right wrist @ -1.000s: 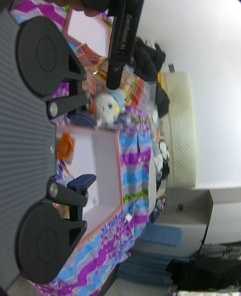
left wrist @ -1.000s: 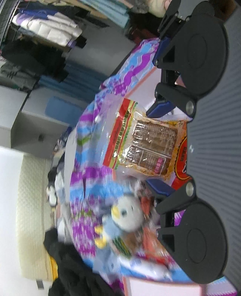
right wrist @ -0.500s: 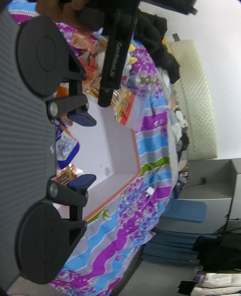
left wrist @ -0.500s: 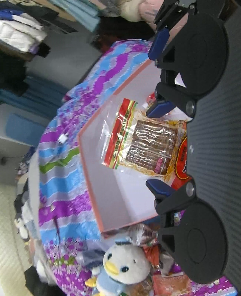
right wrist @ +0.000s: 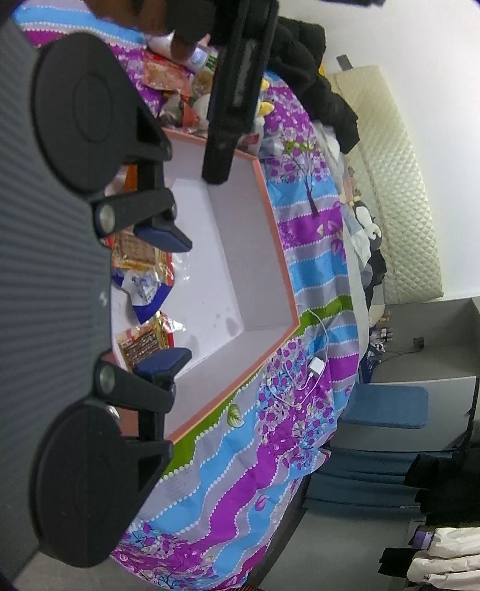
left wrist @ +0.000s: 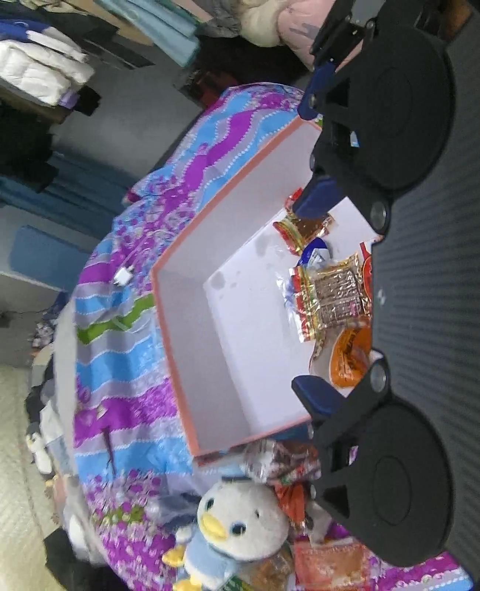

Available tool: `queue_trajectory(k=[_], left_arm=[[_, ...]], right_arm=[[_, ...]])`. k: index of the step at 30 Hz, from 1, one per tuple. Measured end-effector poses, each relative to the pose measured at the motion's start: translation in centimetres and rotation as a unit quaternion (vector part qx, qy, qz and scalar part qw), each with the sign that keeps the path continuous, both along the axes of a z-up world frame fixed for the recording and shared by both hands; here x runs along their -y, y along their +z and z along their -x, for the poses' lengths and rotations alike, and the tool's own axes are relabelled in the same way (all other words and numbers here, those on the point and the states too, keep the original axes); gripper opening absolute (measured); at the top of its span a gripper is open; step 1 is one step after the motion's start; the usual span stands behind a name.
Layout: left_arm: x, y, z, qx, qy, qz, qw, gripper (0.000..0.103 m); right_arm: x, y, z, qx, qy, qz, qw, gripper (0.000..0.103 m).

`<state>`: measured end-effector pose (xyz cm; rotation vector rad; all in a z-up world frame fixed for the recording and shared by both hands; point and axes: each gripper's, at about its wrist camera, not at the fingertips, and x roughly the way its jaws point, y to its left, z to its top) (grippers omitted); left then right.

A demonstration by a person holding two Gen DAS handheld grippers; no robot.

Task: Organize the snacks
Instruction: 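Open the left tool while the right tool opens, releasing both packs into the box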

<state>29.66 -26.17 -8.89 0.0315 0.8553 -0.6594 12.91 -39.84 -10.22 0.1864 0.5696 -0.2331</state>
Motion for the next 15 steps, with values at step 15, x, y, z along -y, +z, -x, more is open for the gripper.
queue_trajectory(k=[15], left_arm=[[-11.4, 4.8, 11.0, 0.107, 0.068, 0.010, 0.9919, 0.094]], right_arm=[[-6.5, 3.7, 4.6, 0.067, 0.066, 0.000, 0.996, 0.059]])
